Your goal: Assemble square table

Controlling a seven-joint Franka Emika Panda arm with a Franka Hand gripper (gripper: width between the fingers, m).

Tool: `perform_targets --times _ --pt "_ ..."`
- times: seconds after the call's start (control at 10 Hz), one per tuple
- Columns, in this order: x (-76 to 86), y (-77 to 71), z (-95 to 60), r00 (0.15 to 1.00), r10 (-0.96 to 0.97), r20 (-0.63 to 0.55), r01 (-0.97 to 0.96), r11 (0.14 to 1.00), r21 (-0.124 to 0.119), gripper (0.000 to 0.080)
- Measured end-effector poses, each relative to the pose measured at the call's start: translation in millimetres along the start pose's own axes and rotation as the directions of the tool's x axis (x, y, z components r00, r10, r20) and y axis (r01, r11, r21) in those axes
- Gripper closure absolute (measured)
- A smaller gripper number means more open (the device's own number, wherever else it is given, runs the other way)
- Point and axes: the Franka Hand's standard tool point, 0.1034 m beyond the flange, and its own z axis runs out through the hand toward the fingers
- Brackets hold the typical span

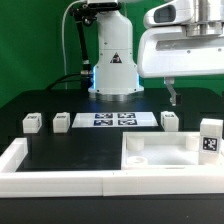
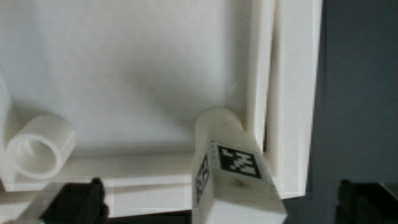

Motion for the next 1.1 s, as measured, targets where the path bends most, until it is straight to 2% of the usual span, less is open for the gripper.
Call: perform_targets --times 0.4,0.6,0.8,1.0,1.1 --pt "-0.3 0.1 0.4 1.000 0.000 0.001 0.000 1.000 0.000 0.0150" --pt "-5.1 7.2 1.5 0.998 -0.070 0.002 0.070 0.998 -0.001 0.0150" --pt "-22.9 12.8 -0.5 0.990 -0.142 -0.008 0.142 0.990 0.000 0.0150" --pt "-52.7 20.9 -1.5 0.987 -0.160 -0.003 0.160 0.987 0.002 0.0150" --pt "-54.1 20.8 -1.2 0.987 -0.161 -0.001 0.161 0.987 0.002 0.0150"
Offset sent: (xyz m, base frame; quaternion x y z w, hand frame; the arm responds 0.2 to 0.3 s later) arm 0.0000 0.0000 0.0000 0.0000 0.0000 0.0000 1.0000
